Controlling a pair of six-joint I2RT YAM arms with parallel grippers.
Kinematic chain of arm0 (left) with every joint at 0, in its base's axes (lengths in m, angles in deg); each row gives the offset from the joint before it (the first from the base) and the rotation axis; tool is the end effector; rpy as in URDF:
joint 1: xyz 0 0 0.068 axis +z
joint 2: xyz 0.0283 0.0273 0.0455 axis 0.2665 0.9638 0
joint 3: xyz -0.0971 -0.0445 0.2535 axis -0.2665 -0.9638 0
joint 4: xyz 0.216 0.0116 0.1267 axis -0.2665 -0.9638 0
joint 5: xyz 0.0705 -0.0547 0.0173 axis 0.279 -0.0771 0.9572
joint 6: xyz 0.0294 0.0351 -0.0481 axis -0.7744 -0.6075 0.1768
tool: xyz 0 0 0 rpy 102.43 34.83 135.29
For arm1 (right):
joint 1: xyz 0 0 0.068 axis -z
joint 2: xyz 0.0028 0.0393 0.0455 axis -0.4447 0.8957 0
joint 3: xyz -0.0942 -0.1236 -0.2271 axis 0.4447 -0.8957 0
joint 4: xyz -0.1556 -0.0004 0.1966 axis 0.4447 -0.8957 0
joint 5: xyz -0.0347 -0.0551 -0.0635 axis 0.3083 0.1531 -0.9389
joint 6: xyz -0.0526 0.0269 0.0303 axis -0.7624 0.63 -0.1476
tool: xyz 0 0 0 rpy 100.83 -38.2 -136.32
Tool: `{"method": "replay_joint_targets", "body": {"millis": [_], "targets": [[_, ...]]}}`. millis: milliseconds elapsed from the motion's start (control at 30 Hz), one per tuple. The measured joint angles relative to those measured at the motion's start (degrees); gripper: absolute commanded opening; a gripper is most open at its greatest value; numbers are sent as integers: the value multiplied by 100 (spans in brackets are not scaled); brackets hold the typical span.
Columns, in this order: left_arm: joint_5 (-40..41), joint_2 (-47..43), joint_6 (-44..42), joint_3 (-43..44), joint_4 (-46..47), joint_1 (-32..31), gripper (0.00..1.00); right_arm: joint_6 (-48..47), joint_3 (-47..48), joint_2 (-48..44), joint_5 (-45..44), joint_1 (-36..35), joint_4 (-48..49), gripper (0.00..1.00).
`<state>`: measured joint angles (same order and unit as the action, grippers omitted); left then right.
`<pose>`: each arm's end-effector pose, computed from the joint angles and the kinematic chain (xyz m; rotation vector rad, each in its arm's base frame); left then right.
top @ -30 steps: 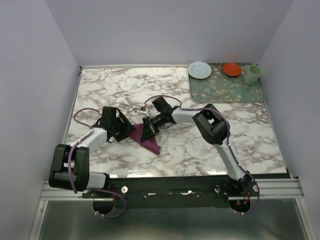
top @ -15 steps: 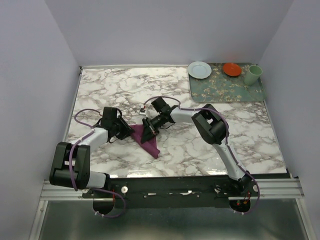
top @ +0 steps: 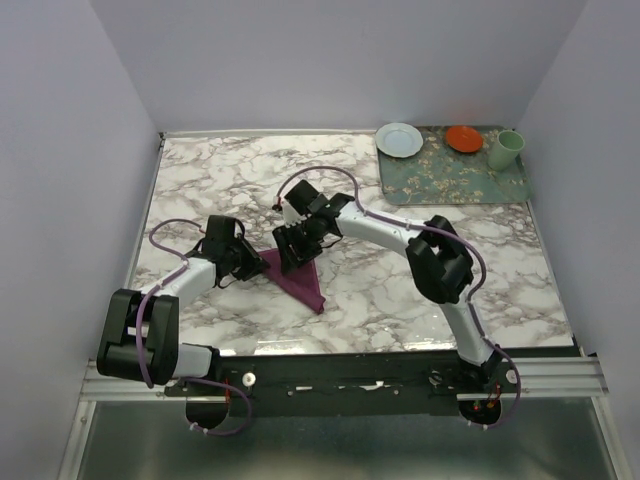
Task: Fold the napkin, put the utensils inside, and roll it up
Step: Roll the napkin with the utensil
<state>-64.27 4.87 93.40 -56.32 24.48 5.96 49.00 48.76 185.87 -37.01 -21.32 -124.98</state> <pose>0.2393 -0.0511 0.1534 -0.8724 2.4698 -0.6771 0.3012 0.3675 0.1696 -0.9371 2.6675 0.9606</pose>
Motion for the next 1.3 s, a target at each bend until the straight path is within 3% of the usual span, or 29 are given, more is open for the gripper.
{"method": "replay_joint_targets", "body": {"millis": [200, 367, 667, 967, 1000, 1133, 1300], "targets": [[0, 0, 4, 0, -15, 0, 35, -66, 114, -295, -1943, -901, -411, 63], [-2, -2, 35, 0, -39, 0, 35, -155, 181, -278, -3075, -1495, -553, 63], [70, 24, 90, 0, -79, 7, 35, -223, 470, 127, -4192, -1753, -577, 61], [92, 46, 170, 0, -101, 28, 39, -168, 516, 308, -4636, -1919, -540, 40], [92, 46, 177, 0, -92, 26, 39, -162, 503, 308, -4647, -1926, -525, 33], [114, 48, 219, 0, -70, 26, 41, -205, 343, 278, -4642, -1958, -260, 21], [101, 46, 225, 0, -66, 26, 54, -238, -44, 66, -4507, -1910, 129, 13]]}}
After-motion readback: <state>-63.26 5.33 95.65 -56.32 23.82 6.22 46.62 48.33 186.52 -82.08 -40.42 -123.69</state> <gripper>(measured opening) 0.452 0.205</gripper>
